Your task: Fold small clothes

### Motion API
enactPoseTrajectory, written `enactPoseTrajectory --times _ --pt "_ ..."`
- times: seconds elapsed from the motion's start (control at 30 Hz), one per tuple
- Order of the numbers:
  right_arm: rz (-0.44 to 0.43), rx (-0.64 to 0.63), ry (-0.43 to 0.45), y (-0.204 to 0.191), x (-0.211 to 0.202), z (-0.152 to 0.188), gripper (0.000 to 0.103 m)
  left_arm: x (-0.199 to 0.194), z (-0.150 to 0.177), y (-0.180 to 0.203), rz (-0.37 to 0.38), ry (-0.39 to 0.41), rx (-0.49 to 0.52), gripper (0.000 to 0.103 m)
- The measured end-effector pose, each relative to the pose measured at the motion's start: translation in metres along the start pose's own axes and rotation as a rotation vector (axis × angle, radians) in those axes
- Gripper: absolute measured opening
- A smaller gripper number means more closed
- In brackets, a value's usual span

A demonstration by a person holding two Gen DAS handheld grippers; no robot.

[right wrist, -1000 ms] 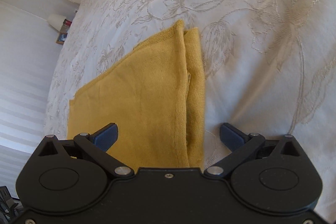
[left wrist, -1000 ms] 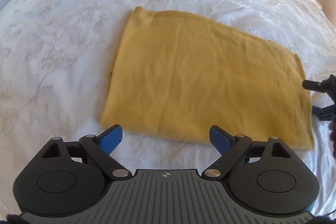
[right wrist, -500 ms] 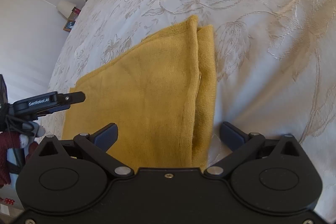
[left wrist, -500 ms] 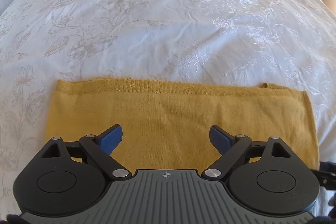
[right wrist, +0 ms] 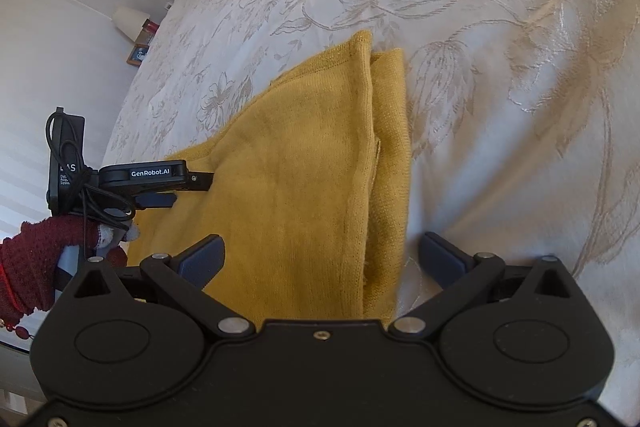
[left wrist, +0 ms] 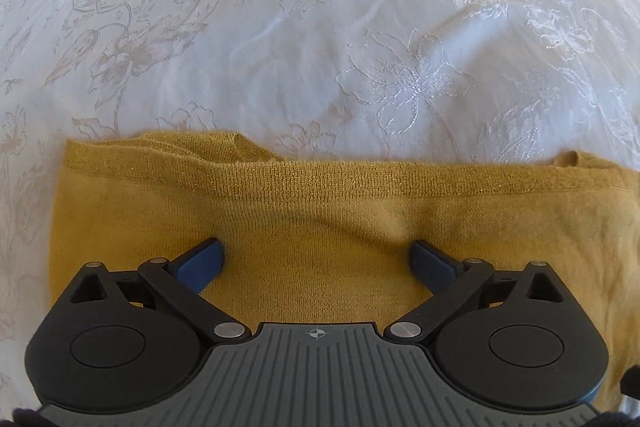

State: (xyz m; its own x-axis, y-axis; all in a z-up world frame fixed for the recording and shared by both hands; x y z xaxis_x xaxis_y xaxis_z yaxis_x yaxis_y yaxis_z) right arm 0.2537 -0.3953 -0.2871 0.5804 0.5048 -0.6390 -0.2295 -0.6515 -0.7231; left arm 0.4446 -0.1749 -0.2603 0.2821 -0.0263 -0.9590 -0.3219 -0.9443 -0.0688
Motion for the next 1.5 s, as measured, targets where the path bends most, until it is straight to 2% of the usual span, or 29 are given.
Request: enactPoseTrajectory --times 0.1,0.2,0.33,0.5,0.7,0.83,0.87,0.93,0.97,1.0,1.03,1.1,1.2,1.37,1.5 --pt "-0.012 0.007 0.001 0.002 -0.003 -0.001 0.103 -0.020 0.010 -0.003 0.011 0.048 -0.021 0.100" --pt "-0.025 0.009 0.005 0.004 -0.006 0.000 0.103 -0.042 0.035 -0.007 0.028 0.087 -0.041 0.100" --pt "-0.039 0.005 -0.001 0.007 -0.010 0.000 0.103 -0.066 0.070 -0.005 0.018 0.115 -0.008 0.100" --pt "-0.047 0.015 -0.003 0.009 -0.014 0.003 0.103 -0.068 0.097 0.001 0.033 0.085 0.026 0.100" --pt "-0.037 0.039 -0.005 0.009 -0.016 0.006 0.103 -0.038 0.113 0.002 0.057 -0.018 0.028 0.101" --pt "0.009 0.050 -0.048 0.003 -0.010 0.000 0.102 -0.048 0.107 -0.004 0.085 0.000 0.000 0.100" --pt "0.024 0.046 -0.060 0.000 -0.009 -0.001 0.097 -0.054 0.107 -0.008 0.092 0.019 -0.012 0.100" --pt "0.053 0.028 -0.082 -0.004 -0.008 -0.001 0.079 -0.067 0.110 -0.017 0.095 0.061 -0.032 0.100" --pt "0.072 0.023 -0.093 -0.005 -0.007 -0.001 0.063 -0.073 0.112 -0.021 0.093 0.080 -0.038 0.100" --pt "0.100 0.020 -0.103 -0.005 -0.007 -0.001 0.051 -0.080 0.114 -0.027 0.089 0.100 -0.042 0.100" --pt "0.118 0.019 -0.108 -0.007 -0.006 0.000 0.048 -0.087 0.118 -0.034 0.083 0.121 -0.046 0.100" --pt "0.135 0.007 -0.101 -0.012 -0.009 0.000 0.029 -0.098 0.124 -0.045 0.072 0.149 -0.057 0.100" --pt "0.168 -0.028 -0.068 -0.032 -0.016 -0.003 0.026 -0.108 0.132 -0.067 0.064 0.168 -0.082 0.100" --pt "0.104 -0.048 -0.010 -0.082 -0.031 -0.014 0.025 -0.115 0.139 -0.109 0.065 0.178 -0.132 0.100" --pt "0.090 -0.098 -0.014 -0.133 -0.023 -0.020 0.025 -0.119 0.148 -0.142 0.097 0.188 -0.195 0.100"
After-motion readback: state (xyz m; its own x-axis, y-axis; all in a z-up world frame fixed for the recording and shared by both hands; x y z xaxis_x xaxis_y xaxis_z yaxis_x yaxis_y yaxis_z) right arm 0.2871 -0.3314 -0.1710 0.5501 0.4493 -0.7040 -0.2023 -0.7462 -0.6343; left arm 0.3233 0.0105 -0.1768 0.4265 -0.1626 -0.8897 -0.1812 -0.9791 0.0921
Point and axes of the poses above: each gripper's, at about its wrist camera, not at the fingertips, and x roughly the way its jaws point, y to its right, z to its underside, the point moved 4 cm from there along x, roughly the way its jaws point, and after that the axes turned 2 degrees about x, right-handed, at the moved point
